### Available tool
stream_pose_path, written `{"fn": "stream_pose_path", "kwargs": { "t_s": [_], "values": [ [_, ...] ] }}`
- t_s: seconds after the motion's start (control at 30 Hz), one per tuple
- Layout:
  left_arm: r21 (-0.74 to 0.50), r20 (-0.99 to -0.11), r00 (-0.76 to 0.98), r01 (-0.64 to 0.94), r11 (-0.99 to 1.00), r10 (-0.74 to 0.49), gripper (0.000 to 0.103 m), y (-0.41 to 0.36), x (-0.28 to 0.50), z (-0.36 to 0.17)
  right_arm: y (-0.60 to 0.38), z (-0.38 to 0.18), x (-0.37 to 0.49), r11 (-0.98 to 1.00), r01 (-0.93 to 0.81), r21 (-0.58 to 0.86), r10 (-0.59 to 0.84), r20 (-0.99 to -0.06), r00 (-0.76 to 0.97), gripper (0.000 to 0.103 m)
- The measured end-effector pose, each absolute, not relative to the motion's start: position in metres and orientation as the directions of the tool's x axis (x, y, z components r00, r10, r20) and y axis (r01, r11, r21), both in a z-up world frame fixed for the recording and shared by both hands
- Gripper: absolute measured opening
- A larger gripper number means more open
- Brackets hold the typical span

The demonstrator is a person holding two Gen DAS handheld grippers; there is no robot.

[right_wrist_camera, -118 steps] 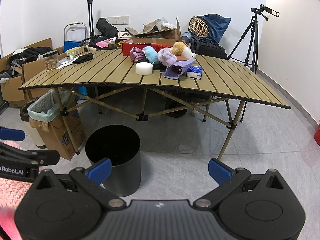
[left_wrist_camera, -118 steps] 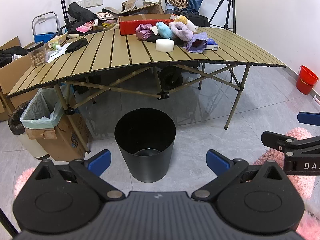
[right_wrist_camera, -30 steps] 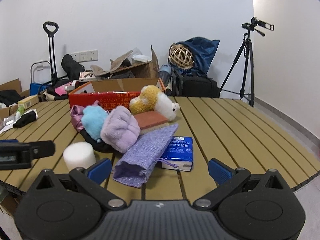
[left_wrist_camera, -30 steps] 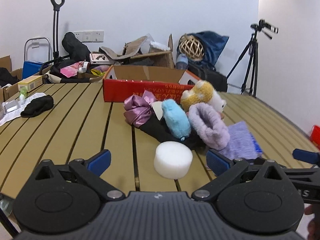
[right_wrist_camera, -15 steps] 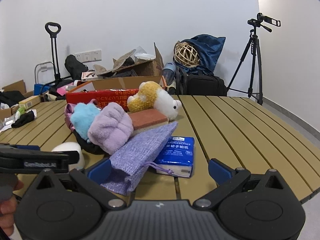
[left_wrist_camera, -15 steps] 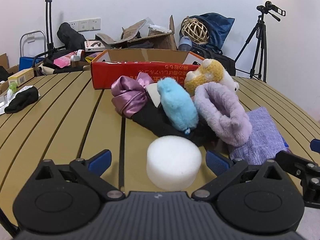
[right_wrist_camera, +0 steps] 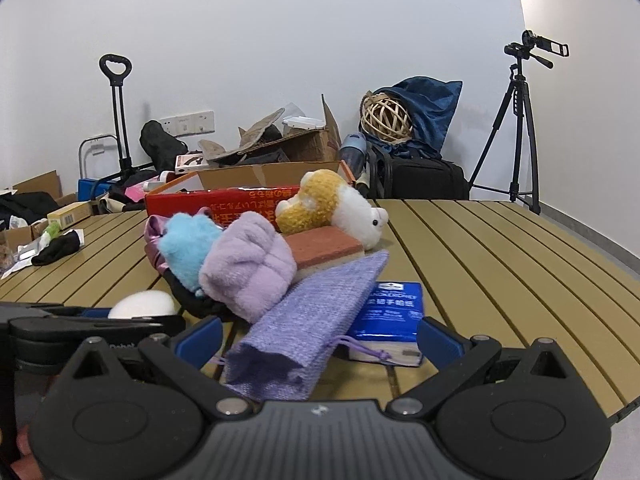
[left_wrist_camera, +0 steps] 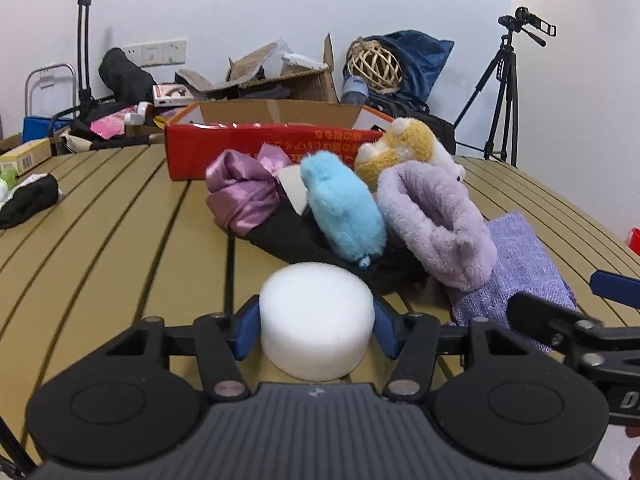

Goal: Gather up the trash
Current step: 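Close the left tool on the white foam cylinder, then grasp the purple cloth bag with the right tool while the left tool holds the foam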

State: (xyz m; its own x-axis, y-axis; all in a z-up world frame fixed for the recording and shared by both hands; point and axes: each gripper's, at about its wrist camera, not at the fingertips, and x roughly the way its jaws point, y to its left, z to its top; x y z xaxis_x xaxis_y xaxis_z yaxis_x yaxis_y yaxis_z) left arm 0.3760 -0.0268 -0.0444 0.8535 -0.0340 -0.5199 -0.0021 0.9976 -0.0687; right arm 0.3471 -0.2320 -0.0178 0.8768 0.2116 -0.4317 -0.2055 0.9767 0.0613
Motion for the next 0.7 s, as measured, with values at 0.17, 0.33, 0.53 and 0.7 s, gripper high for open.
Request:
{"fn": "stream_pose_path", "kwargs": {
  "t_s": [0.17,0.33,0.53,0.7],
  "values": [
    [-0.041,-0.492,0.871,-0.008,0.999,-0.013,0.058,-0.022,0.367,-0.037,-0.222,-0.022,0.351,0.98,-0.19,0.06,0.197,-0.443,0.874,0.103],
    [-0.029,-0.489,0.872,-0.024,0.999,0.007,0.059,-0.015,0.36,-0.035,-0.217,-0.024,0.358,0.99,-0.116,0.082,0.141,-0.469,0.872,0.102],
    [-0.039,-0.491,0.871,-0.044,0.998,0.019,0.059,-0.005,0.356,-0.033,-0.208,-0.026,0.36,0.989,-0.108,0.096,0.141,-0.472,0.87,0.092],
    [-0.054,-0.489,0.872,-0.052,0.997,0.019,0.059,0.002,0.353,-0.03,-0.197,-0.032,0.364,0.993,-0.103,0.05,0.114,-0.505,0.856,0.064]
  ]
}}
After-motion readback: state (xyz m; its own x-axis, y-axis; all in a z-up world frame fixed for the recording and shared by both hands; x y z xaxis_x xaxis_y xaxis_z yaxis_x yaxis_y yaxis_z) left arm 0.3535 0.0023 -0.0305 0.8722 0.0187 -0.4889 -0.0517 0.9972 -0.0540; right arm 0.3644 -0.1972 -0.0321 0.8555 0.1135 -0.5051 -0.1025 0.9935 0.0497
